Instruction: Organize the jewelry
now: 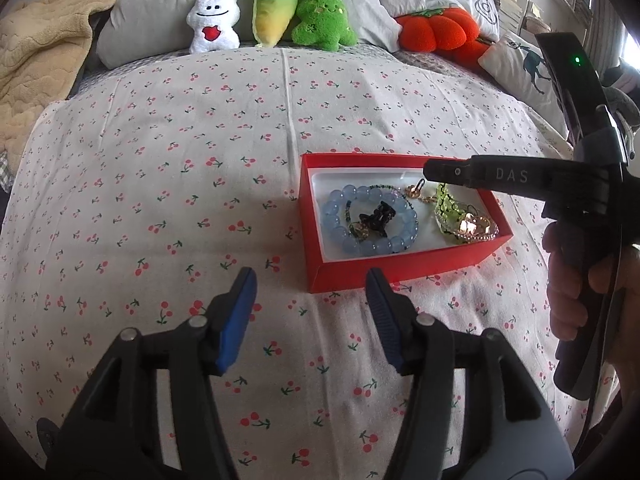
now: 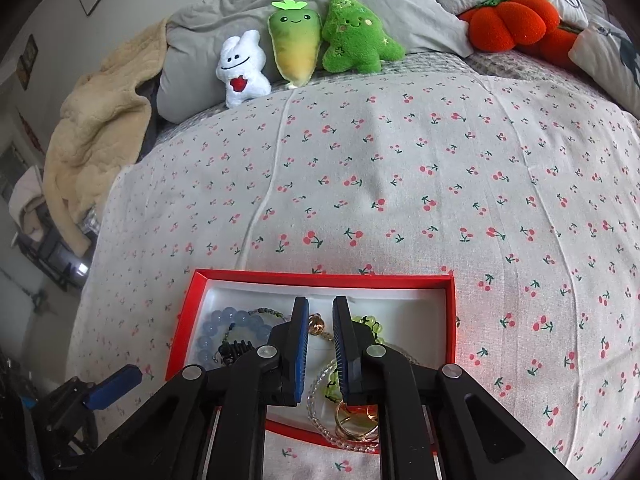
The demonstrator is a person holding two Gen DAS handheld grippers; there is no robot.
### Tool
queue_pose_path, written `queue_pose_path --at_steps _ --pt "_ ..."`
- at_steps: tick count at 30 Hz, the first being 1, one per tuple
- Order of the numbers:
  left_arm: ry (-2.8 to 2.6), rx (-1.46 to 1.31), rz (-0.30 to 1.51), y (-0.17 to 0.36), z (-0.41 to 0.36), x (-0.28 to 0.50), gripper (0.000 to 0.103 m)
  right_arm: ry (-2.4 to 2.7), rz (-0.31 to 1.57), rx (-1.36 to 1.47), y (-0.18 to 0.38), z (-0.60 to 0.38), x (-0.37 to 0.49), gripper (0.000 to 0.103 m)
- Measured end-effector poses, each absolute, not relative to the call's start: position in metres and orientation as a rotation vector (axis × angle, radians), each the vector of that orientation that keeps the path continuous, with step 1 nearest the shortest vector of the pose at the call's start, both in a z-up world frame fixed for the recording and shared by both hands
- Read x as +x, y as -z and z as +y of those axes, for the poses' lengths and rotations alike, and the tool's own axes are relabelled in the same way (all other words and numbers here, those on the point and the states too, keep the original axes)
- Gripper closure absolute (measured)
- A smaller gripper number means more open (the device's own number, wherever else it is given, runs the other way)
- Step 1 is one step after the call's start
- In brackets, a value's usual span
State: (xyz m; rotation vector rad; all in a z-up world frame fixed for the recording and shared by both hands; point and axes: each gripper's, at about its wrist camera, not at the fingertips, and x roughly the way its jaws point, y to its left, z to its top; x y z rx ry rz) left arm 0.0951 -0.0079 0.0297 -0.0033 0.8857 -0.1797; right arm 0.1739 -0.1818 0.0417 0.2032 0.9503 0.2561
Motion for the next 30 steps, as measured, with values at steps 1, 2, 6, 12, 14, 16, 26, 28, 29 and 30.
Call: queue_pose_path --at_steps 1,2,6,12,14,16,26,28,29,30 --pt "0.175 0.001 0.888 -0.029 -0.009 0.094 0.036 -0.253 0.948 0.197 -0.044 -0.183 0.172 0.090" --pt "0.172 0.006 0.891 -0.029 -0.009 0.094 0.035 -0.250 0.946 0.193 -0.046 -0.184 0.169 0.090" --pt "0.151 0.016 0.902 -0.030 -0.013 0.089 0.022 -0.240 0.938 0.184 -0.057 -0.194 0.152 0.089" --pt "0.111 -0.022 0.944 -0.031 -0.013 0.077 0.007 -0.179 0.941 0.182 -0.066 -0.214 0.121 0.083" --pt "0.088 -0.036 0.960 -0.031 -0.013 0.072 0.002 -0.161 0.953 0.174 -0.065 -0.218 0.111 0.073" --pt "0.076 -0.048 0.988 -0.030 -0.013 0.068 0.001 -0.141 0.952 0.152 -0.066 -0.220 0.100 0.040" --pt "0.011 -0.032 1.059 -0.026 -0.017 0.050 0.001 -0.070 1.003 0.082 -0.063 -0.218 0.046 0.012" --pt "-0.006 -0.026 1.055 -0.027 -0.016 0.047 0.001 -0.077 1.015 0.070 -0.061 -0.215 0.040 0.012" --pt "-0.012 -0.025 1.055 -0.028 -0.015 0.046 0.001 -0.079 1.016 0.059 -0.061 -0.213 0.037 0.011" --pt "-0.017 -0.025 1.057 -0.028 -0.014 0.045 0.001 -0.079 1.017 0.046 -0.060 -0.211 0.034 0.011"
